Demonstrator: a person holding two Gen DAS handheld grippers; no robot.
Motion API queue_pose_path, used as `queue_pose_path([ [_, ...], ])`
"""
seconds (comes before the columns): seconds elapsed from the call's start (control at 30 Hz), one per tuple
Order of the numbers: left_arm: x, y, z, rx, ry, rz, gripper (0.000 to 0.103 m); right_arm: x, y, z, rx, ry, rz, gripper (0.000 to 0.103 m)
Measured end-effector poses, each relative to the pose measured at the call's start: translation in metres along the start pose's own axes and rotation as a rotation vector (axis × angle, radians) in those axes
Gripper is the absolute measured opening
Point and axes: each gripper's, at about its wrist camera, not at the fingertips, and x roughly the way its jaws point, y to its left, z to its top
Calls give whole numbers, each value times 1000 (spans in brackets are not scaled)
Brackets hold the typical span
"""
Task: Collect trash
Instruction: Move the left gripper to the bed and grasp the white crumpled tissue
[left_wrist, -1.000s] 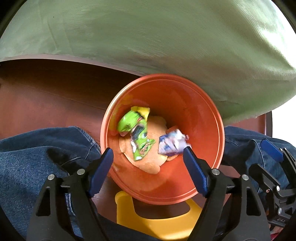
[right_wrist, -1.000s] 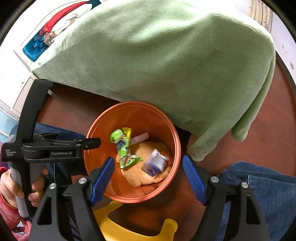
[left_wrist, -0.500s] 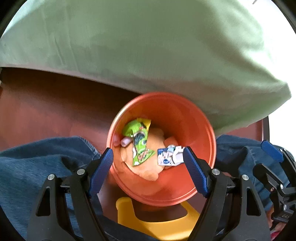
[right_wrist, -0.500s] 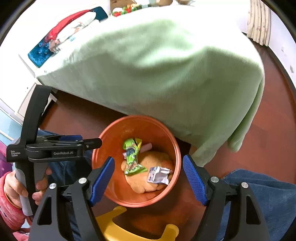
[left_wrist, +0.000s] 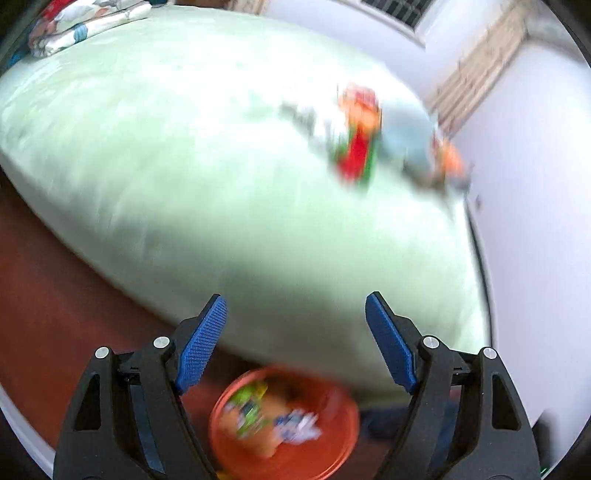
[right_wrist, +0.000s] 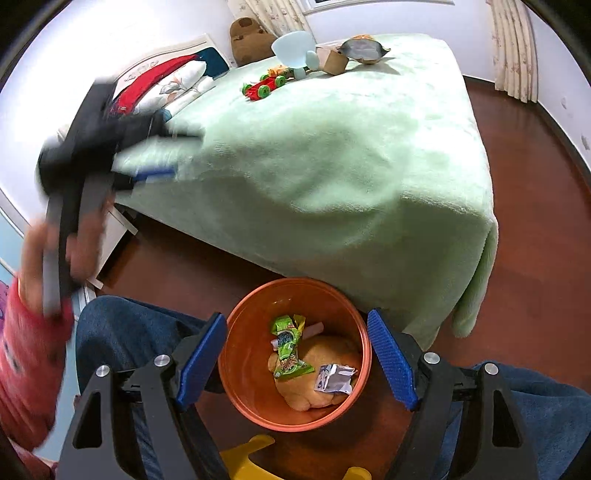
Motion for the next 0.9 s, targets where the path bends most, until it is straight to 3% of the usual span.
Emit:
queue_pose_path([
  [0.13,12,-3,59,-60,-33,-22,76,3,0,-3,3,9,2,77],
  [0.27,44,-6,111,-125,-1,-3,76,5,-3,-4,12,11,2,77],
  [0.4,76,-1,141,-180,36,43,76,4,-7,-5,18,11,-11,77],
  [0.53,96,2,147,-220,67,58,76,6,-15,-7,35,22,-19,77],
  [0.57,98,1,148,-215,63,68,74,7,-17,-7,41,25,-19,77],
  [0.7,104,2,148,-207,58,101,41,10,-22,-6,55,29,-18,77],
  [0.77,98,4,146,-211,43,61,35,10,-22,-6,54,27,-16,77],
  [0.9,87,11,143,-212,28,18,33,11,-19,-5,46,30,-11,77],
])
